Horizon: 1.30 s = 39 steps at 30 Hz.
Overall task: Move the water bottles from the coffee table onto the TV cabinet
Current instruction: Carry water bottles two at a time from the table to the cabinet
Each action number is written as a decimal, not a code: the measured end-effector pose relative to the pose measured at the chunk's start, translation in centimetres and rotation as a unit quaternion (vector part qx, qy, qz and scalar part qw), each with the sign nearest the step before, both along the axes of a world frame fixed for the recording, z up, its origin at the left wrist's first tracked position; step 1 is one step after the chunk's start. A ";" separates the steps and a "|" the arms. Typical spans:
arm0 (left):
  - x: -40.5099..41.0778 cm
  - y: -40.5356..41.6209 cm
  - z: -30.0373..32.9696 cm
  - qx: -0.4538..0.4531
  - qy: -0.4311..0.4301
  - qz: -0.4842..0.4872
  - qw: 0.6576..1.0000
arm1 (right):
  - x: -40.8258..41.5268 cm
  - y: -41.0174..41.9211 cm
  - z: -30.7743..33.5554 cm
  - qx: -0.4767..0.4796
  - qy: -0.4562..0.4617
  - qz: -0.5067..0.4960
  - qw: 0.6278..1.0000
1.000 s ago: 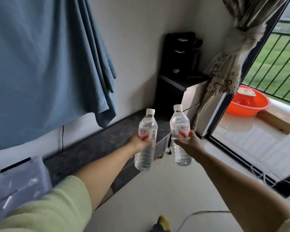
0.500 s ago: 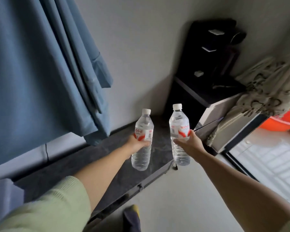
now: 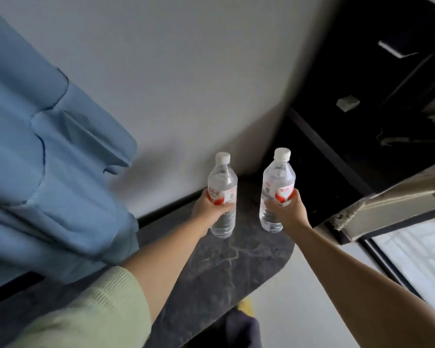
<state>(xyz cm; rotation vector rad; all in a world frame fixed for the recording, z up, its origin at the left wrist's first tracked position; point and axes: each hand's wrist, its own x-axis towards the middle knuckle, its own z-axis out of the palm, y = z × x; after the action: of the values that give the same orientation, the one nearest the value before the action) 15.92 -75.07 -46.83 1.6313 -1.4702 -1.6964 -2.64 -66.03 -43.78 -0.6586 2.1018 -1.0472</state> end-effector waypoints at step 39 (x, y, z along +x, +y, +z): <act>-13.7 -13.5 -21.4 -0.042 0.048 0.048 0.997 | -9.7 -18.4 -25.6 -0.013 -0.051 0.122 0.991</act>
<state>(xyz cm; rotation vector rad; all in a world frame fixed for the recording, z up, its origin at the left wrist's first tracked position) 2.21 -88.54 -68.19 1.5293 -1.3757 -1.6161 -12.37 -84.39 -69.36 -0.8355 1.8682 -0.9514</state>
